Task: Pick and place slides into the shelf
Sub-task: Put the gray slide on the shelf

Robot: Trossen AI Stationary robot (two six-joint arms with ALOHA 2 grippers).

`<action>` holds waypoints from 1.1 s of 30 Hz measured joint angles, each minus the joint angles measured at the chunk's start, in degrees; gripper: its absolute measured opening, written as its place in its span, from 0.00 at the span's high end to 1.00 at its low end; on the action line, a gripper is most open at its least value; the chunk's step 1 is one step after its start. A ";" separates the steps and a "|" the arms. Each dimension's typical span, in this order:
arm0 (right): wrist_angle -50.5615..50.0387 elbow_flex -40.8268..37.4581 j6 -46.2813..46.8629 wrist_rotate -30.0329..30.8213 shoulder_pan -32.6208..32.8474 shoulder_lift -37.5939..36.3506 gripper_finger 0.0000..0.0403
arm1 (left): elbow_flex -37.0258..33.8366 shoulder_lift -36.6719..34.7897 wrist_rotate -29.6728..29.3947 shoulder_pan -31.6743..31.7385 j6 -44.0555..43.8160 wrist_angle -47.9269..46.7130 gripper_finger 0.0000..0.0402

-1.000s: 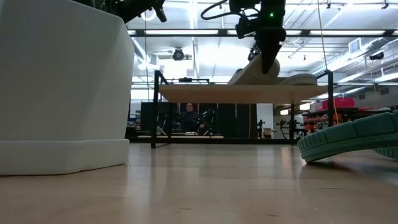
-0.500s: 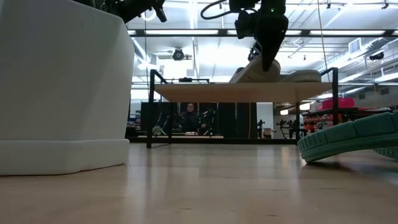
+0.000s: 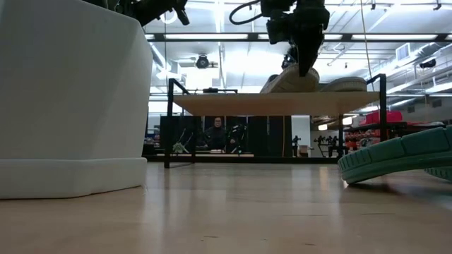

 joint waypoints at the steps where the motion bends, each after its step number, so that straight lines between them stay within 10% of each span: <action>1: 0.02 0.00 -0.05 0.09 0.00 0.00 0.40 | 0.00 0.00 -0.02 0.00 0.00 0.00 0.79; 33: -1.12 11.81 -3.44 10.03 -2.64 -0.90 0.29 | 0.00 0.01 -0.02 -0.02 2.47 -3.49 0.77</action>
